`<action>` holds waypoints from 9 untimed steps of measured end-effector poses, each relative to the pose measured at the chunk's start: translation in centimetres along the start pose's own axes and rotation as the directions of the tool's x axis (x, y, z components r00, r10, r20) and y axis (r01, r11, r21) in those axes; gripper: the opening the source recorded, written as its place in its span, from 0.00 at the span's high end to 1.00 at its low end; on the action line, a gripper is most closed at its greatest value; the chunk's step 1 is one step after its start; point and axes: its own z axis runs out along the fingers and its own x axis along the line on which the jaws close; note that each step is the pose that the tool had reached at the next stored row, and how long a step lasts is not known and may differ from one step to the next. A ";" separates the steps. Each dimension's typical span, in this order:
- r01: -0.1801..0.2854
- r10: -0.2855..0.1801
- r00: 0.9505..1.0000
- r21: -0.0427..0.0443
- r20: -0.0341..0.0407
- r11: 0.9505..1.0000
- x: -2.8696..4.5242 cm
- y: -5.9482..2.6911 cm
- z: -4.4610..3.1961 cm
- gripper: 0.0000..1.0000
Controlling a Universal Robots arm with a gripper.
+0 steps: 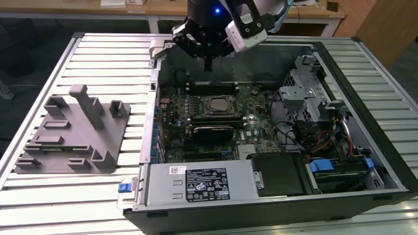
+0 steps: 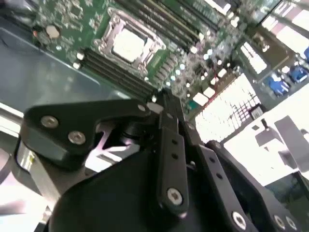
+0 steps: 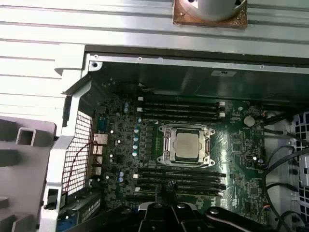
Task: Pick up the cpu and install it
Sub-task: 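Install the second cpu locking lever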
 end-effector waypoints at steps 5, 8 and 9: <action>0.000 0.000 1.000 0.007 -0.001 1.000 0.00 -0.01 0.02 0.89; 0.000 0.000 1.000 0.008 -0.001 1.000 0.00 -0.05 0.24 0.89; 0.000 0.000 1.000 0.008 -0.001 1.000 0.00 -0.05 0.26 0.89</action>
